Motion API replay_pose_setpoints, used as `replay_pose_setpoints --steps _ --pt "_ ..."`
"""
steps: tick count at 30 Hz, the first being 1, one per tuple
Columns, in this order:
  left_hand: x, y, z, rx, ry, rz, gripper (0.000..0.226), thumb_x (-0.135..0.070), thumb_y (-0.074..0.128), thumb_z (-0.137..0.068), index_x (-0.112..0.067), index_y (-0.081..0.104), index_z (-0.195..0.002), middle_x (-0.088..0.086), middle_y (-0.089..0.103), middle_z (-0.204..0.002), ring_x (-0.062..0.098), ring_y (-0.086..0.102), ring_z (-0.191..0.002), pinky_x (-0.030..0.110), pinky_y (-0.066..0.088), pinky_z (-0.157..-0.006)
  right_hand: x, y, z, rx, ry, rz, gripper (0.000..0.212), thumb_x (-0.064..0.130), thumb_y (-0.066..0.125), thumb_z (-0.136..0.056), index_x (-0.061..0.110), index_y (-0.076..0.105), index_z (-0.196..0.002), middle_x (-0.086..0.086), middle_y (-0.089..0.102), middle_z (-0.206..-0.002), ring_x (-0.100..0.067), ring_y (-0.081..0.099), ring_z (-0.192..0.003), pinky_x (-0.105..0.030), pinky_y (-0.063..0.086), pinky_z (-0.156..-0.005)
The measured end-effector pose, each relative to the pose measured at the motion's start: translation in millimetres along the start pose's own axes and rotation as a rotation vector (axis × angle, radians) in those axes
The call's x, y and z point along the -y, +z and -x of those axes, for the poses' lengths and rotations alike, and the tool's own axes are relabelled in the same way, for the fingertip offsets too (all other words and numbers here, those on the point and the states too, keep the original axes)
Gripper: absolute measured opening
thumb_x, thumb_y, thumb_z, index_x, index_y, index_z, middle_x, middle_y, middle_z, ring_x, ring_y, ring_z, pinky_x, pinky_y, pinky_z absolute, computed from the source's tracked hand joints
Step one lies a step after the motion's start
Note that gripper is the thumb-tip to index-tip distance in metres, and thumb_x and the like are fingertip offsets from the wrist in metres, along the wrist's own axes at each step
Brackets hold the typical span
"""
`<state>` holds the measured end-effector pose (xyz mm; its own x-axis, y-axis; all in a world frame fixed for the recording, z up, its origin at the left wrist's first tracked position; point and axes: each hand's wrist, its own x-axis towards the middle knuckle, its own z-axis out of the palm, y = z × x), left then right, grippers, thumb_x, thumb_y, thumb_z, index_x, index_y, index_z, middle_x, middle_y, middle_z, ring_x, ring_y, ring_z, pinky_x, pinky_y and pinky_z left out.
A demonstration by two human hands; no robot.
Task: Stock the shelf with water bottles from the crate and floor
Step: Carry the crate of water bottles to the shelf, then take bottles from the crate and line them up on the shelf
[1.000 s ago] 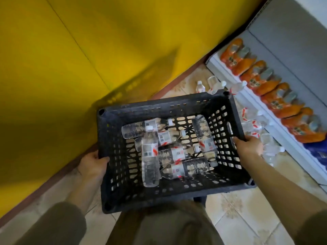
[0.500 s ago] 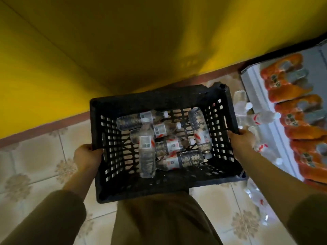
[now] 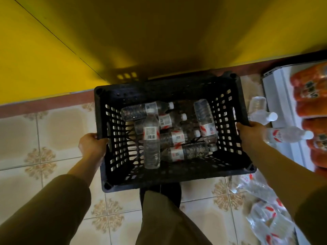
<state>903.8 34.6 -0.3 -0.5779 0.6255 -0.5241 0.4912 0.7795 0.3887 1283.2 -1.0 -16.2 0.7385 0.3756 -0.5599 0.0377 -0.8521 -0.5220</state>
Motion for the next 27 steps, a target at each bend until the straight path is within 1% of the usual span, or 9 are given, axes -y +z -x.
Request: replay_pose_setpoints --steps 5,7,11,13,16,19,21,24,27 --pt "-6 13 -14 -0.009 0.009 -0.007 0.013 0.0 0.065 -0.08 0.002 0.067 -0.093 0.015 0.061 -0.086 0.024 0.055 -0.08 0.032 0.045 -0.077 3 14 -17 -0.005 -0.001 -0.001 0.031 0.015 0.06 -0.088 0.003 0.062 -0.116 -0.016 0.065 -0.109 -0.031 0.06 -0.101 -0.033 0.046 -0.086" --pt "-7 16 -17 -0.004 0.01 -0.019 0.02 -0.001 0.064 -0.082 0.006 0.065 -0.101 0.014 0.059 -0.086 0.024 0.055 -0.08 0.03 0.044 -0.076 2 20 -22 -0.007 -0.018 0.037 0.03 0.018 0.06 -0.087 0.004 0.064 -0.113 -0.016 0.067 -0.103 -0.032 0.061 -0.098 -0.039 0.049 -0.091" --pt "-2 23 -25 -0.007 0.016 -0.036 0.025 -0.001 0.063 -0.083 0.008 0.064 -0.106 0.022 0.065 -0.097 0.025 0.054 -0.08 0.03 0.043 -0.076 -1 33 -30 0.02 -0.032 0.047 0.025 0.019 0.06 -0.085 0.008 0.066 -0.107 -0.007 0.063 -0.082 -0.031 0.061 -0.083 -0.037 0.05 -0.078" --pt "-1 26 -31 -0.004 0.001 -0.035 0.025 -0.001 0.062 -0.083 0.009 0.063 -0.107 0.018 0.062 -0.089 0.024 0.054 -0.08 0.03 0.044 -0.075 -3 37 -31 0.009 -0.049 0.057 0.026 0.021 0.06 -0.084 0.009 0.065 -0.107 -0.006 0.062 -0.081 -0.031 0.062 -0.083 -0.038 0.051 -0.078" --pt "-2 25 -37 0.002 0.011 -0.035 0.023 -0.001 0.063 -0.082 0.009 0.064 -0.103 0.015 0.059 -0.076 0.023 0.053 -0.078 0.03 0.044 -0.066 -2 40 -31 -0.01 -0.07 0.047 0.026 0.018 0.059 -0.086 0.006 0.063 -0.109 -0.006 0.06 -0.081 -0.028 0.059 -0.083 -0.033 0.046 -0.074" --pt "-8 24 -47 -0.013 0.035 -0.006 0.026 -0.002 0.065 -0.082 0.009 0.064 -0.106 0.025 0.066 -0.096 0.023 0.056 -0.08 0.031 0.046 -0.075 7 47 -35 -0.036 -0.094 0.03 0.026 0.013 0.057 -0.088 -0.001 0.062 -0.109 -0.004 0.054 -0.072 -0.022 0.052 -0.079 -0.027 0.039 -0.073" --pt "-12 27 -55 -0.023 0.048 0.003 0.025 -0.001 0.065 -0.082 0.009 0.064 -0.105 0.023 0.065 -0.093 0.023 0.056 -0.08 0.031 0.045 -0.075 16 53 -43 -0.041 -0.109 0.017 0.027 0.012 0.056 -0.089 -0.002 0.062 -0.112 -0.007 0.056 -0.079 -0.021 0.052 -0.081 -0.025 0.039 -0.073" --pt "-16 31 -59 -0.017 0.052 0.005 0.023 0.0 0.063 -0.082 0.011 0.064 -0.102 0.016 0.058 -0.085 0.022 0.054 -0.079 0.03 0.043 -0.07 25 58 -52 -0.041 -0.129 0.033 0.029 0.013 0.057 -0.089 -0.001 0.062 -0.114 -0.009 0.054 -0.086 -0.022 0.051 -0.082 -0.027 0.039 -0.075" --pt "-16 33 -57 -0.016 0.042 0.0 0.023 0.0 0.06 -0.084 0.01 0.063 -0.105 0.023 0.062 -0.092 0.023 0.054 -0.079 0.028 0.043 -0.068 26 58 -55 -0.046 -0.136 0.055 0.03 0.013 0.056 -0.09 0.0 0.061 -0.117 -0.009 0.054 -0.088 -0.022 0.051 -0.084 -0.028 0.04 -0.077"
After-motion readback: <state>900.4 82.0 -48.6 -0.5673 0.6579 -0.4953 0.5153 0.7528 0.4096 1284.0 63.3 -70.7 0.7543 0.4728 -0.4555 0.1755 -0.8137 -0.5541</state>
